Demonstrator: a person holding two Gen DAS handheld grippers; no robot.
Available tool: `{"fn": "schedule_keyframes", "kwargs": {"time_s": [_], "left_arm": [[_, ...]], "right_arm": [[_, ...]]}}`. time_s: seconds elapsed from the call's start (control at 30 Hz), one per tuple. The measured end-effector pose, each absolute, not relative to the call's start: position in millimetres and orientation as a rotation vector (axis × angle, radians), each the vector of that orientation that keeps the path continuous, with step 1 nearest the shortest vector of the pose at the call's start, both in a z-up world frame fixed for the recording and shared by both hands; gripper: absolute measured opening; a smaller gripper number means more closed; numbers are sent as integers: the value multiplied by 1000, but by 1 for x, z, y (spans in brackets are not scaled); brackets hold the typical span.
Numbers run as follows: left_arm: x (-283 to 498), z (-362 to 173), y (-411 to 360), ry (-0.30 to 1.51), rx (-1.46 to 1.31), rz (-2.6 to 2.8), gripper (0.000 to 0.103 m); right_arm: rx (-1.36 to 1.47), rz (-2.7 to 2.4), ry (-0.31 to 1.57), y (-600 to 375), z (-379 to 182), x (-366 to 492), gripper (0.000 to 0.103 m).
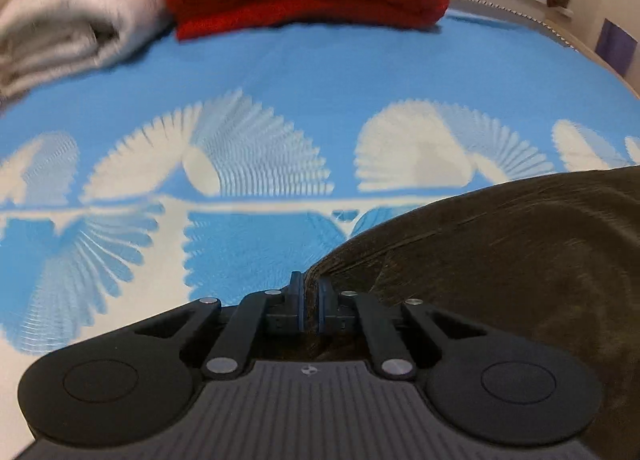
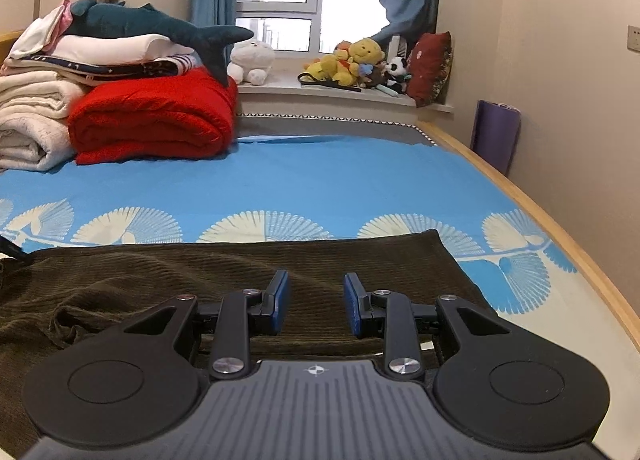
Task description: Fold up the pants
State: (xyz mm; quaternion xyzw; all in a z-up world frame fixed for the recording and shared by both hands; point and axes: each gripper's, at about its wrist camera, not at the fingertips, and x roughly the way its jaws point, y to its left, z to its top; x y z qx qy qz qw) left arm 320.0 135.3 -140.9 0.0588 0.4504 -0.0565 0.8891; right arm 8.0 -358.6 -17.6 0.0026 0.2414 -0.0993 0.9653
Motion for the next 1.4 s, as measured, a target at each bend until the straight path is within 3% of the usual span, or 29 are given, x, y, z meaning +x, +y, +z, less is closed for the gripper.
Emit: {"fn": "schedule_keyframes", "kwargs": {"time_s": [0.33, 0.47, 0.6, 0.73, 0.83, 1.0, 1.23, 1.4], "left_arm": [[163, -39, 86, 901, 198, -202, 3], [99, -48, 90, 947, 153, -272, 3], [91, -86, 94, 1104, 174, -329, 4], [96, -95, 117, 1170, 62, -311, 15], [101, -83, 155, 1147, -123, -248, 44], [109, -95, 207, 1217, -426, -110, 48], [116, -125, 185, 1409, -442, -187, 54], [126, -142, 180, 1426, -509, -94, 54]], "right_arm": [[-9, -215, 465, -353, -14, 3, 31], [-7, -223, 463, -352, -12, -10, 31], [-23, -239, 467, -352, -12, -20, 31], [-55, -274, 485, -353, -14, -25, 31], [-76, -293, 496, -355, -16, -29, 31], [-70, -318, 524, -362, -21, -33, 31], [-92, -282, 519, -359, -21, -38, 31], [-26, -283, 534, -366, -21, -30, 31]]}}
